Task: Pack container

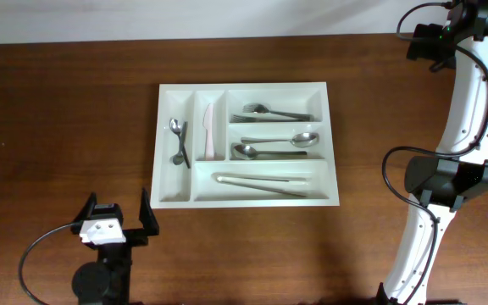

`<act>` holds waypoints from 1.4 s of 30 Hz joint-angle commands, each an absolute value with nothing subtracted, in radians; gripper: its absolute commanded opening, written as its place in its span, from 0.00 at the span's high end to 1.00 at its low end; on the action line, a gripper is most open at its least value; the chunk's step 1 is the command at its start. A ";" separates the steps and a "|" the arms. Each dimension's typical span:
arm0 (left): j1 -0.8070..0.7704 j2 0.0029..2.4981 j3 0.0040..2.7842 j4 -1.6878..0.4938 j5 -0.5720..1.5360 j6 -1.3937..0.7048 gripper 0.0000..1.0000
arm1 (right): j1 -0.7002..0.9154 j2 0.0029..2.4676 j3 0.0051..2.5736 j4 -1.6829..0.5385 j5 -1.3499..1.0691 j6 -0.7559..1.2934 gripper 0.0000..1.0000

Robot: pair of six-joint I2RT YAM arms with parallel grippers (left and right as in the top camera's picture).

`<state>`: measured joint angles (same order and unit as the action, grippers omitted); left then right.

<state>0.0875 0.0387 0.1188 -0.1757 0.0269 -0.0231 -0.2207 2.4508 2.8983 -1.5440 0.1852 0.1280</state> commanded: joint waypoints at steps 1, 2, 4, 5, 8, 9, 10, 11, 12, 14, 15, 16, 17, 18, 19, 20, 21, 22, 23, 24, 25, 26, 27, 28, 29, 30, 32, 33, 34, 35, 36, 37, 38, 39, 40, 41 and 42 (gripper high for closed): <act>0.095 0.004 0.088 -0.226 0.026 -0.029 0.01 | -0.217 2.447 2.893 -1.544 0.187 0.133 0.01; 0.095 0.004 0.081 -0.230 0.019 -0.029 0.01 | -0.217 2.447 2.893 -1.544 0.187 0.133 0.01; 0.095 0.004 0.069 -0.226 0.007 -0.029 0.01 | -0.217 2.447 2.893 -1.544 0.187 0.133 0.01; 0.095 0.004 0.069 -0.226 -0.004 -0.028 0.01 | -0.217 2.447 2.893 -1.544 0.187 0.133 0.01; 0.095 0.004 0.069 -0.226 -0.011 0.001 0.01 | -0.217 2.447 2.893 -1.544 0.187 0.133 0.01; 0.095 0.004 0.069 -0.224 -0.009 0.001 0.01 | -0.217 2.447 2.893 -1.544 0.187 0.133 0.01; 0.095 0.004 0.069 -0.224 -0.003 0.001 0.01 | -0.217 2.447 2.893 -1.544 0.187 0.133 0.01; 0.095 0.005 0.069 -0.224 -0.004 0.001 0.01 | -0.217 2.447 2.893 -1.544 0.187 0.133 0.01; 0.095 0.005 0.069 -0.224 -0.004 0.001 0.01 | -0.217 2.447 2.893 -1.544 0.187 0.133 0.01; 0.095 0.005 0.069 -0.224 -0.004 0.001 0.01 | -0.217 2.447 2.893 -1.544 0.187 0.133 0.01; 0.095 0.005 0.069 -0.224 -0.004 0.001 0.01 | -0.217 2.447 2.893 -1.544 0.187 0.133 0.01; 0.095 0.005 0.069 -0.224 -0.004 0.001 0.01 | -0.217 2.447 2.893 -1.544 0.187 0.133 0.01; 0.094 0.005 0.069 -0.224 -0.004 0.001 0.01 | -0.217 2.447 2.893 -1.544 0.187 0.133 0.01; 0.095 0.005 0.069 -0.224 -0.004 0.001 0.01 | -0.217 2.447 2.893 -1.544 0.187 0.133 0.01; 0.094 0.005 0.069 -0.224 -0.004 0.001 0.01 | -0.217 2.447 2.893 -1.544 0.187 0.133 0.01; 0.094 0.005 0.069 -0.224 -0.004 0.001 0.01 | -0.217 2.447 2.893 -1.544 0.187 0.133 0.01; 0.094 0.005 0.069 -0.224 -0.004 0.001 0.01 | -0.217 2.447 2.893 -1.544 0.187 0.133 0.01; 0.095 0.005 0.069 -0.224 -0.004 0.001 0.01 | -0.217 2.447 2.893 -1.544 0.187 0.133 0.01; 0.094 0.005 0.069 -0.224 -0.004 0.001 0.01 | -0.217 2.447 2.893 -1.544 0.187 0.133 0.01; 0.095 0.005 0.069 -0.224 -0.004 0.001 0.01 | -0.217 2.447 2.893 -1.544 0.187 0.133 0.01; 0.094 0.005 0.069 -0.224 -0.004 0.001 0.01 | -0.217 2.447 2.893 -1.544 0.187 0.133 0.01; 0.095 0.005 0.069 -0.224 -0.004 0.001 0.01 | -0.217 2.447 2.893 -1.544 0.187 0.133 0.01; 0.095 0.005 0.069 -0.224 -0.004 0.001 0.01 | -0.217 2.447 2.893 -1.544 0.187 0.133 0.01; 0.094 0.005 0.069 -0.224 -0.004 0.001 0.01 | -0.217 2.447 2.893 -1.544 0.187 0.133 0.01; 0.095 0.005 0.069 -0.224 -0.004 0.001 0.01 | -0.217 2.447 2.893 -1.544 0.187 0.133 0.01; 0.094 0.005 0.069 -0.224 -0.004 0.001 0.01 | -0.217 2.447 2.893 -1.544 0.187 0.133 0.01; 0.094 0.005 0.069 -0.224 -0.004 0.001 0.01 | -0.216 2.447 2.893 -1.544 0.187 0.133 0.01; 0.094 0.005 0.069 -0.224 -0.004 0.001 0.01 | -0.215 2.447 2.893 -1.544 0.187 0.133 0.01; 0.094 0.005 0.069 -0.224 -0.004 0.001 0.01 | -0.211 2.444 2.893 -1.544 0.187 0.133 0.01; 0.094 0.005 0.069 -0.224 -0.004 0.001 0.01 | -0.209 2.434 2.893 -1.544 0.187 0.133 0.01; 0.094 0.005 0.069 -0.224 -0.004 0.001 0.01 | -0.200 2.415 2.893 -1.544 0.187 0.133 0.01; 0.095 0.005 0.069 -0.224 -0.004 0.001 0.01 | -0.178 2.361 2.893 -1.544 0.187 0.133 0.01; 0.094 0.005 0.069 -0.224 -0.004 0.001 0.01 | -0.162 2.325 2.892 -1.544 0.187 0.133 0.01; 0.094 0.005 0.069 -0.224 -0.004 0.001 0.01 | -0.149 2.286 2.882 -1.544 0.187 0.133 0.01; 0.094 0.005 0.069 -0.224 -0.004 0.001 0.01 | -0.138 2.243 2.860 -1.542 0.187 0.133 0.01; 0.095 0.005 0.069 -0.224 -0.004 0.001 0.01 | -0.128 2.192 2.817 -1.534 0.188 0.133 0.01; 0.095 0.005 0.069 -0.224 -0.004 0.001 0.01 | -0.122 2.143 2.769 -1.520 0.187 0.133 0.01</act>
